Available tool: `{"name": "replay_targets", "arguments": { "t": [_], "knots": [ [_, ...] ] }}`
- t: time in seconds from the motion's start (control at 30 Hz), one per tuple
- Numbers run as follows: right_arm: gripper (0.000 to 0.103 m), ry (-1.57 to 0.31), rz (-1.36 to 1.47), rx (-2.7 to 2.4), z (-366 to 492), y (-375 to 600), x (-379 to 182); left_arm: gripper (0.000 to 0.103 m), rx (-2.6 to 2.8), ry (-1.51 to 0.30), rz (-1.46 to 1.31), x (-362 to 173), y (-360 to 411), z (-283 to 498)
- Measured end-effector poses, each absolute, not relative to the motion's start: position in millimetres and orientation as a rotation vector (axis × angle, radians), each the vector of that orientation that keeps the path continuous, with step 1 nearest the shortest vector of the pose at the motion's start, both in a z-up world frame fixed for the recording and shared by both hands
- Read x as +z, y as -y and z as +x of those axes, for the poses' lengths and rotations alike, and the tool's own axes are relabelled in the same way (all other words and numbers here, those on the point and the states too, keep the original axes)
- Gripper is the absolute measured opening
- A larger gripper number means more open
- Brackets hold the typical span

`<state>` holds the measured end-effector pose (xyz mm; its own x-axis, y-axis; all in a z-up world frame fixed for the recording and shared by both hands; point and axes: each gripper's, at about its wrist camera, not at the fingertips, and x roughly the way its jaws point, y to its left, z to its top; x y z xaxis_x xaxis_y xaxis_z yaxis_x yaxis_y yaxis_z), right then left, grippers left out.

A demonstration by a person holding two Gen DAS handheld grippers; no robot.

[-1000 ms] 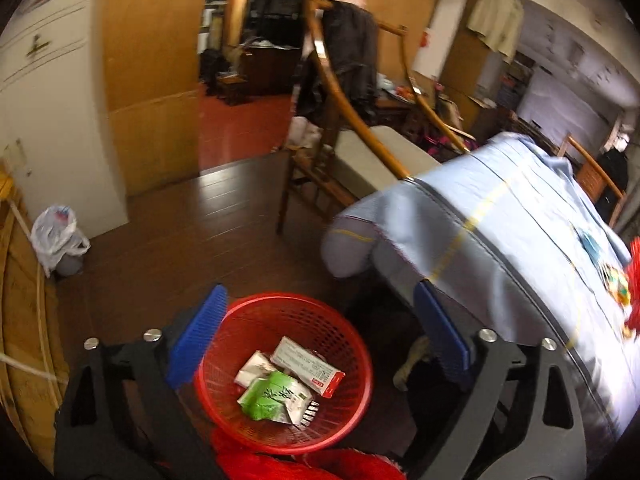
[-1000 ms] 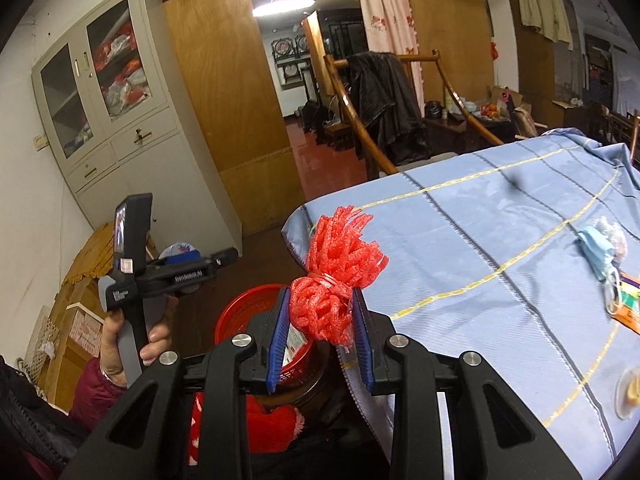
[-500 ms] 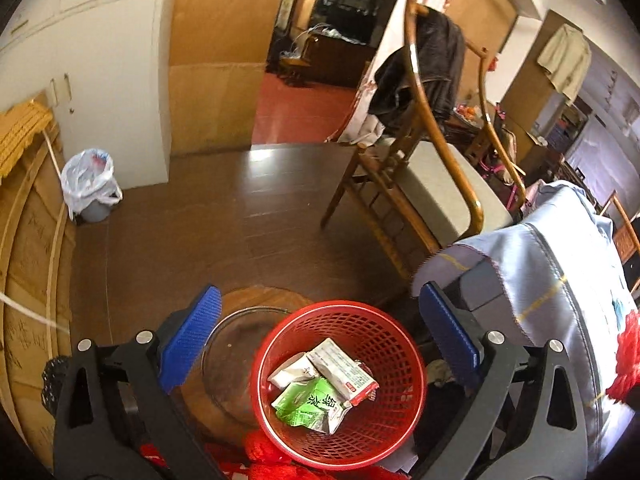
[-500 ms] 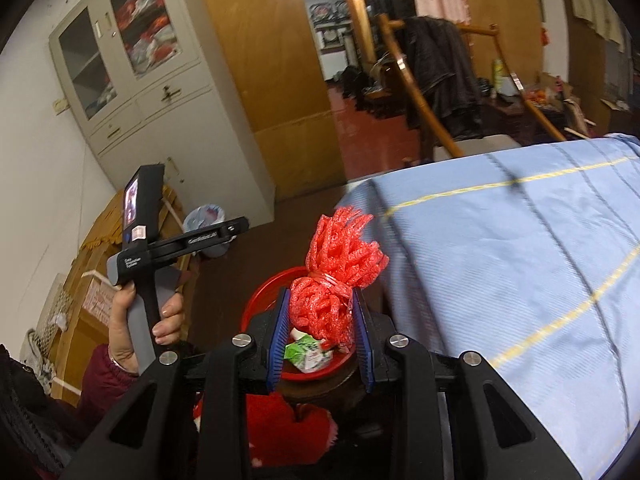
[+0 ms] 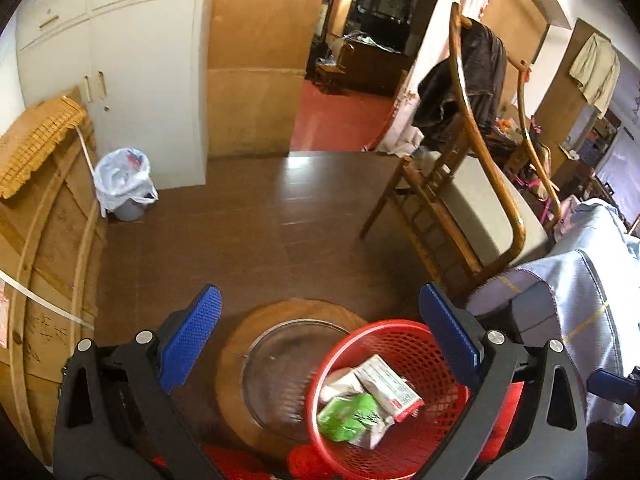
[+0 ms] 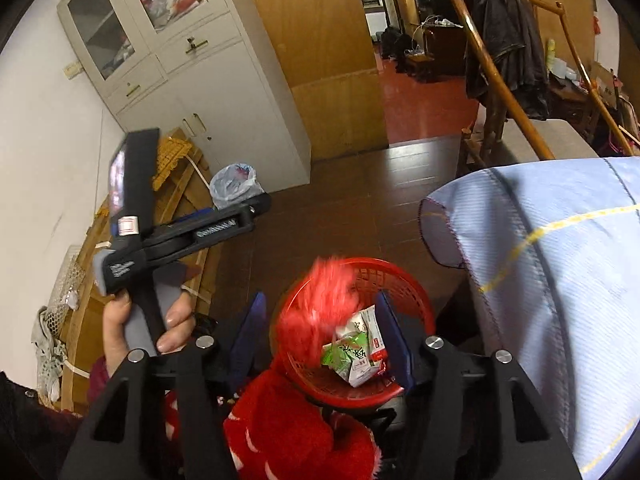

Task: Collect trash
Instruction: 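Carry the medicine box and red yarn to the red wastebasket and release both, then move both tools back over the table toward the remaining trash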

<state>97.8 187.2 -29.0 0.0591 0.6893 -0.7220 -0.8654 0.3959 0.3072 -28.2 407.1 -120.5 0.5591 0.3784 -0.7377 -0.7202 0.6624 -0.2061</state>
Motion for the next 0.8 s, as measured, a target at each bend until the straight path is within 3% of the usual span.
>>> {"name": "replay_targets", "arguments": {
  "t": [0.33,0.8],
  "knots": [
    [0.056,-0.913,-0.242,1.173,95,-178,-26,0.096,0.652,-0.679,-0.554,-108,-405,-33],
    [0.058,-0.791,-0.103,1.027,105,-76,7,0.096,0.516,-0.655,-0.424,-74,-337,-13]
  ]
}}
